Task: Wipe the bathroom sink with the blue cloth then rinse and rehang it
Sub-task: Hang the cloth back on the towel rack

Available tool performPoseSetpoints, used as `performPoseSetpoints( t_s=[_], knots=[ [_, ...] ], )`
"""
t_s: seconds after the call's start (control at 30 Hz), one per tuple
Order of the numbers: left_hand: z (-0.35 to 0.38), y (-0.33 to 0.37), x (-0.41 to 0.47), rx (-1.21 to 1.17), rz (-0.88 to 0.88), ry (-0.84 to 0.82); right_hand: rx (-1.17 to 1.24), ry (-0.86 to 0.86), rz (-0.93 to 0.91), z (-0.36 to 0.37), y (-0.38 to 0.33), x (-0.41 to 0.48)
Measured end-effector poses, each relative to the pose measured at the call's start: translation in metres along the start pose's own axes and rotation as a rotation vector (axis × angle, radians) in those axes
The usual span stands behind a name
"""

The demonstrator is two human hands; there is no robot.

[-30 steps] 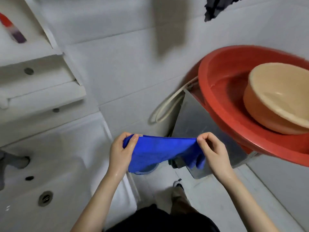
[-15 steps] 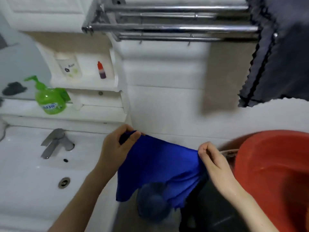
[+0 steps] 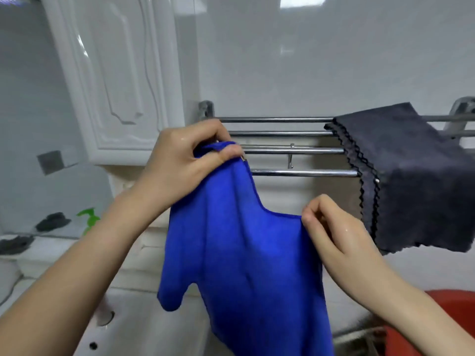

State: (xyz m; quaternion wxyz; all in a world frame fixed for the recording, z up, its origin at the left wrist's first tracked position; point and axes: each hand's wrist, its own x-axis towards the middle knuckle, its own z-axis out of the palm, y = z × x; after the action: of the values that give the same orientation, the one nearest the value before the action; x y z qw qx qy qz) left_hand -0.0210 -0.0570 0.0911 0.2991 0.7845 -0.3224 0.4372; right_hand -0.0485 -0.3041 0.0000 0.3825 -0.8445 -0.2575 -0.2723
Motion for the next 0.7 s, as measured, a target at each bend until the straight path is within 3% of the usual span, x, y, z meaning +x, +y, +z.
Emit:
performPoseSetpoints(
  t_s=[0.1, 0.23, 0.37, 0.47, 0.6, 0.7],
  knots=[
    [-0.006, 0.004, 0.030, 0.008, 0.069, -0.068, -0.081, 0.055, -0.049, -0.018, -0.013, 0.013],
    [-0.002, -0.007, 0.063, -0.035, 0.035, -0.112, -0.231, 0.133, -0.056, -0.040, -0.026, 0.026],
    [0.011, -0.008, 0.083, -0.072, 0.015, -0.172, -0.321, -0.072, 0.040, -0.050, -0.033, 0.035],
    [0.020, -0.004, 0.091, -0.092, 0.045, -0.235, -0.193, -0.178, 0.082, -0.050, -0.038, 0.040],
    [0.032, 0.002, 0.096, -0.111, 0.061, -0.357, -0.066, 0.055, -0.008, -0.047, -0.044, 0.071],
    [0.038, 0.002, 0.096, -0.159, 0.045, -0.357, 0.140, -0.049, 0.038, -0.031, -0.046, 0.097]
  ],
)
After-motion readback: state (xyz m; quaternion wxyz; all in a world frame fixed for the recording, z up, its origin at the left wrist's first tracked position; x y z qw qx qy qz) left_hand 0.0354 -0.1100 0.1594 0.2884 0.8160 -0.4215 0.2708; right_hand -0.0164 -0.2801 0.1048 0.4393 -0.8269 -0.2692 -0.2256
